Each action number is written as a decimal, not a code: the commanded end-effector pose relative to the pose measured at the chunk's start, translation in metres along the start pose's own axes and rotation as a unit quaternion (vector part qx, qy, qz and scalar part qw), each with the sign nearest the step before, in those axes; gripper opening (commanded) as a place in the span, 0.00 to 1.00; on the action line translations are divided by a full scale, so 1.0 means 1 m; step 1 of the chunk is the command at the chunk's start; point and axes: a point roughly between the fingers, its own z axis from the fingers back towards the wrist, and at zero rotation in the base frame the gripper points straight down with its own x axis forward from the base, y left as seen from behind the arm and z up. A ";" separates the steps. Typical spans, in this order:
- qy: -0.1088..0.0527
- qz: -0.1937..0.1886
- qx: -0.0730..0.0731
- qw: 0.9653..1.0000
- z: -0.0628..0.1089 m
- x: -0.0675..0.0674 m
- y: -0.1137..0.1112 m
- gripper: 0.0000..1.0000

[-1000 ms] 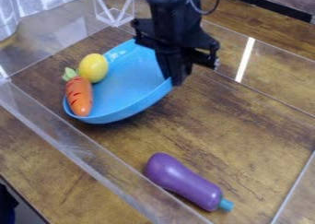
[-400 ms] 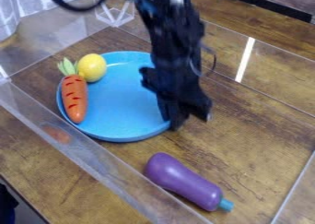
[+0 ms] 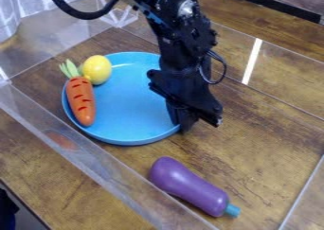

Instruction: Move the carrot to the left side

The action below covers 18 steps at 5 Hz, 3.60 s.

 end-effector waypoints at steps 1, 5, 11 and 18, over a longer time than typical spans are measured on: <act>-0.003 0.032 -0.009 0.999 0.004 -0.001 -0.020 0.00; -0.009 0.033 -0.033 0.999 0.021 -0.024 -0.063 0.00; -0.047 0.087 -0.002 0.995 0.102 0.029 -0.027 1.00; -0.043 0.288 0.090 0.952 0.095 0.009 0.039 1.00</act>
